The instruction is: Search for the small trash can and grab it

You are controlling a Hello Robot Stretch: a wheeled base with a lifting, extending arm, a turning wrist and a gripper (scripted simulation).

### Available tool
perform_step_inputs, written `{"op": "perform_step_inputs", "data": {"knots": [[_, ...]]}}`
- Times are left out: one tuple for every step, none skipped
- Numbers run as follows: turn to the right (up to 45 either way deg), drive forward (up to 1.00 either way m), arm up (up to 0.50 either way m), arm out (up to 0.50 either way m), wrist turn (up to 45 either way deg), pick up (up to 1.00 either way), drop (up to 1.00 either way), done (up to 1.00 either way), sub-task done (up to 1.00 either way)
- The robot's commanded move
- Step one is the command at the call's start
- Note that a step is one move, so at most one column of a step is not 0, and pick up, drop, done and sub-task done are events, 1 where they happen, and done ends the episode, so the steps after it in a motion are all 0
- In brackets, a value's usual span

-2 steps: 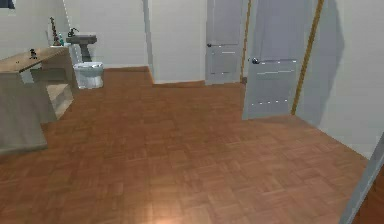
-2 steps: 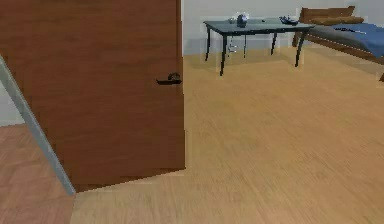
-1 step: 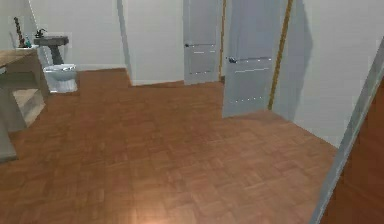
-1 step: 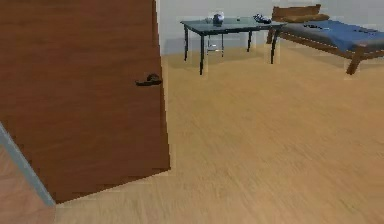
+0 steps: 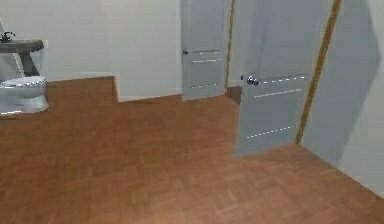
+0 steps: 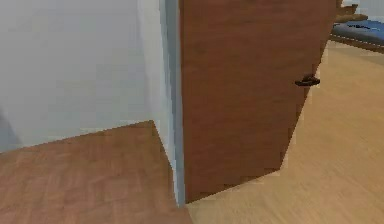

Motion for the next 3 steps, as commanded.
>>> {"op": "perform_step_inputs", "data": {"knots": [[0.0, 1.0, 0.0, 0.0, 0.0, 0.0, 0.0, 0.0, 0.0], [3.0, 0.0, 0.0, 0.0, 0.0, 0.0, 0.0, 0.0, 0.0], [0.0, 1.0, 0.0, 0.0, 0.0, 0.0, 0.0, 0.0, 0.0]]}}
